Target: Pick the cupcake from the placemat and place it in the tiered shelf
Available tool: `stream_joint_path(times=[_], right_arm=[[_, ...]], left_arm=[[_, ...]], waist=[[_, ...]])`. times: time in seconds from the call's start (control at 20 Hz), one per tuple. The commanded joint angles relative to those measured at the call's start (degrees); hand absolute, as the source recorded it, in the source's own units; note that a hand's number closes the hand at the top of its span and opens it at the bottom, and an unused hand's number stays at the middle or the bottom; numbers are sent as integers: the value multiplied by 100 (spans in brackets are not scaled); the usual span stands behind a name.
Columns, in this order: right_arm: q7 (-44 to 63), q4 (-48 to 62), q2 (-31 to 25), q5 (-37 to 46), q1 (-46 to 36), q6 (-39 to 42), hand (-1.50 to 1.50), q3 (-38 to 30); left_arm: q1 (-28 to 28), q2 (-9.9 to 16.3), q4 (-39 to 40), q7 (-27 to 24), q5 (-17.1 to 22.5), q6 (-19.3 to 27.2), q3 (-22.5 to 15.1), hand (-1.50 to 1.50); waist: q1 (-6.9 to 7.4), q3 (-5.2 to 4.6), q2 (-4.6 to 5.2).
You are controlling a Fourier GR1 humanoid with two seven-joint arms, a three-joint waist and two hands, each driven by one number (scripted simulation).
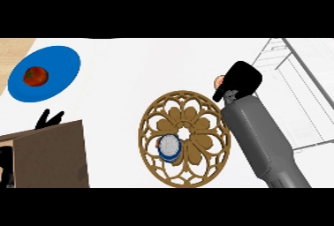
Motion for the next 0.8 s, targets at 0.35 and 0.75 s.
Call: stream_joint_path(times=[0.35,0.75], right_arm=[[1979,-853,517,1122,-1099,-541,150,-814],[1984,-1974,525,2120,-1639,-205,150,-1169]], left_arm=[[-239,321,297,-63,-243,139,147,0],[-25,254,236,-143,-243,246,-32,0]], waist=[[-31,-22,-56],[-44,-25,-121]])
